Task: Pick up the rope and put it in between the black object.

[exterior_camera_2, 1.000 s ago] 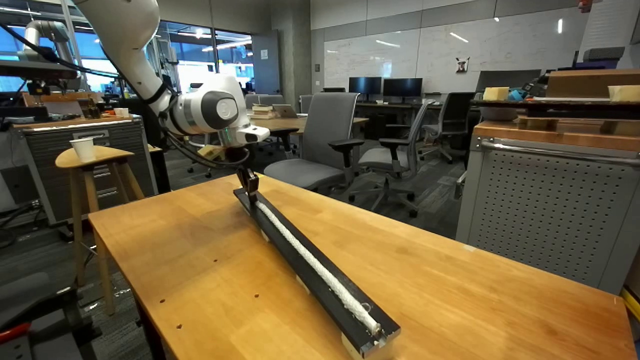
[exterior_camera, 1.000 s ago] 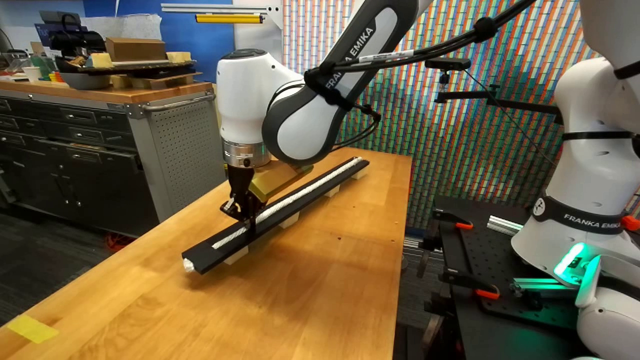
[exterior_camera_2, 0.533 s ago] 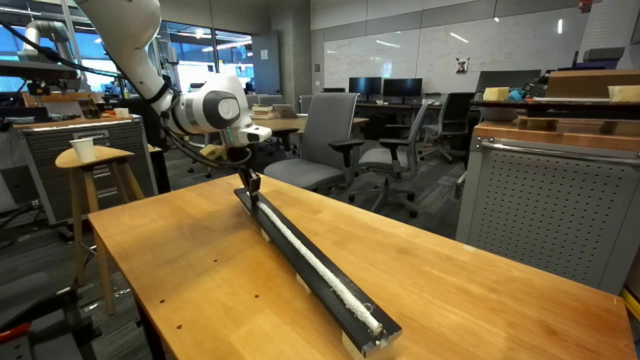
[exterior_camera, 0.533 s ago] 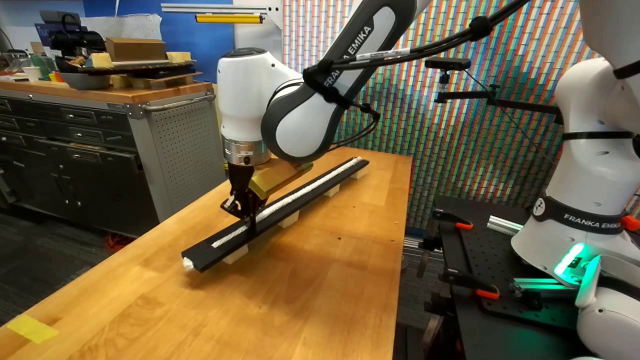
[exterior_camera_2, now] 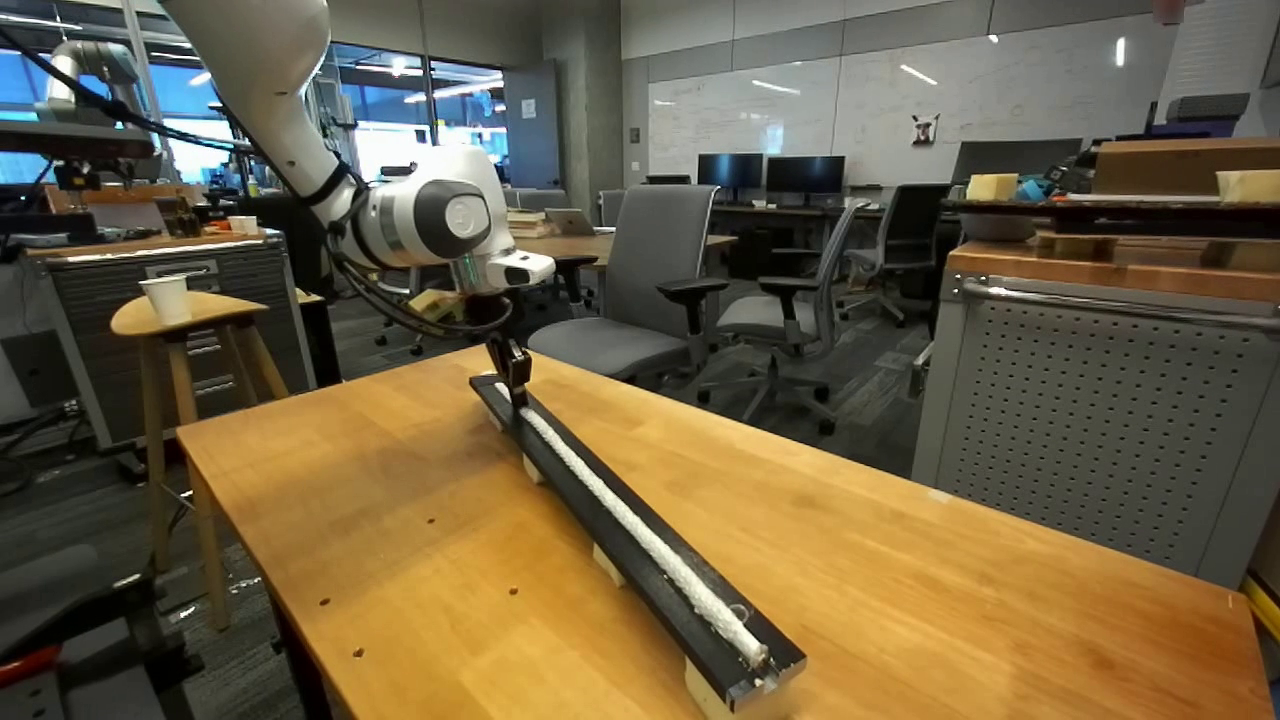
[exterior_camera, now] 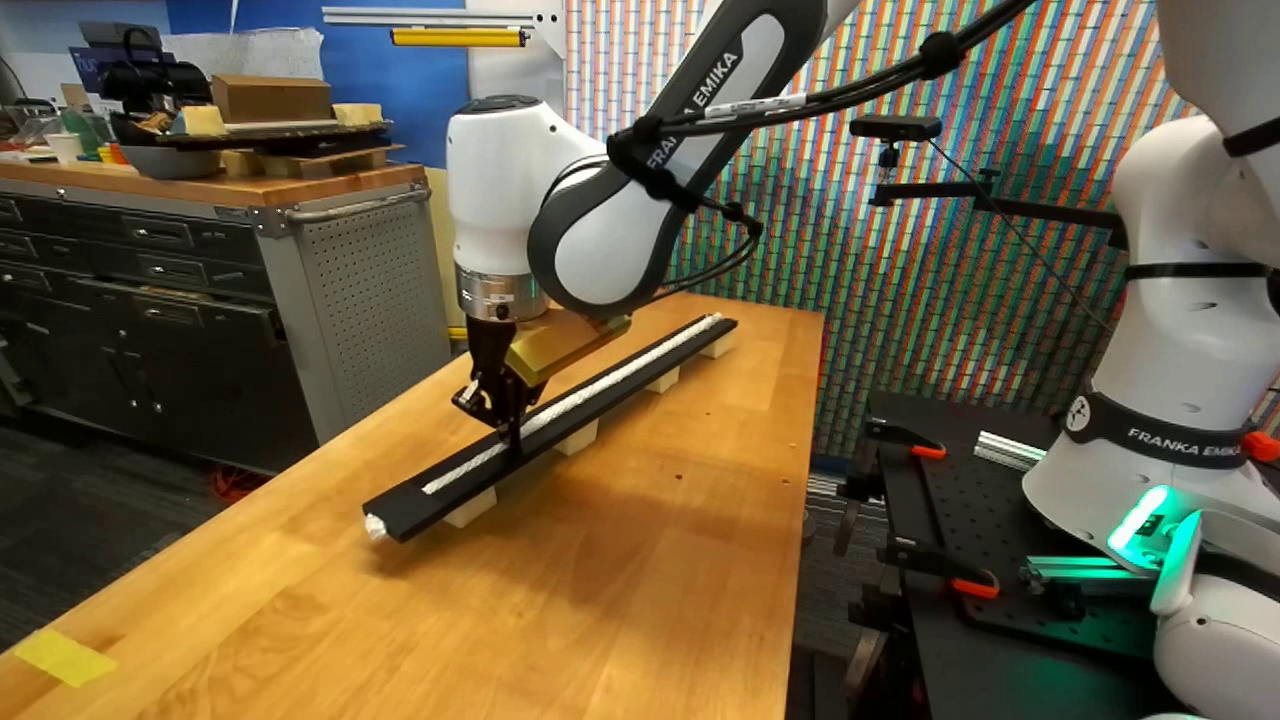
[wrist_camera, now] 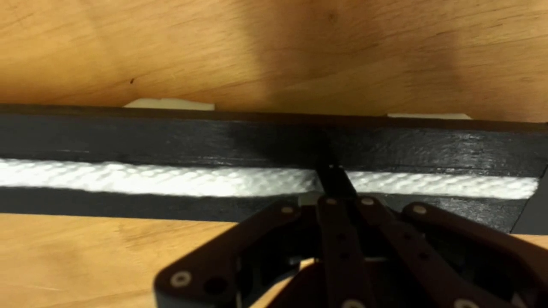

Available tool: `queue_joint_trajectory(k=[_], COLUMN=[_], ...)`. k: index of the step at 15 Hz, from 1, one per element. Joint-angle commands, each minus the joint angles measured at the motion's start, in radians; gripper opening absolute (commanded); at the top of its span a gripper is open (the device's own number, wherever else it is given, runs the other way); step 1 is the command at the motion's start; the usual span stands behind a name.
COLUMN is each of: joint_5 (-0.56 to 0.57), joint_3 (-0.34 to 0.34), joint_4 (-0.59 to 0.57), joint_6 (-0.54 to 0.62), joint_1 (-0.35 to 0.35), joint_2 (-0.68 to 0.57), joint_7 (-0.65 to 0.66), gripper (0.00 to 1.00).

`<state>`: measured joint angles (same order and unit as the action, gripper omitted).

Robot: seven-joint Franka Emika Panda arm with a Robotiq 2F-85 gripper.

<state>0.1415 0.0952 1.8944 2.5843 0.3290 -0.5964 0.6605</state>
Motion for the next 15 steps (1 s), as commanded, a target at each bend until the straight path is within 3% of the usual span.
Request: queue_joint_trajectory(k=[1,15], joint_5=[-0.002,0.009], joint_3=[0.004,0.035], joint_4=[0.040,0.106], joint_6=[0.002,0.022], joint_1=[-0.024,-0.043], joint_2=[0.028,0.068], joint_7=[-0.027,-0.013], gripper=[0.00,0.00])
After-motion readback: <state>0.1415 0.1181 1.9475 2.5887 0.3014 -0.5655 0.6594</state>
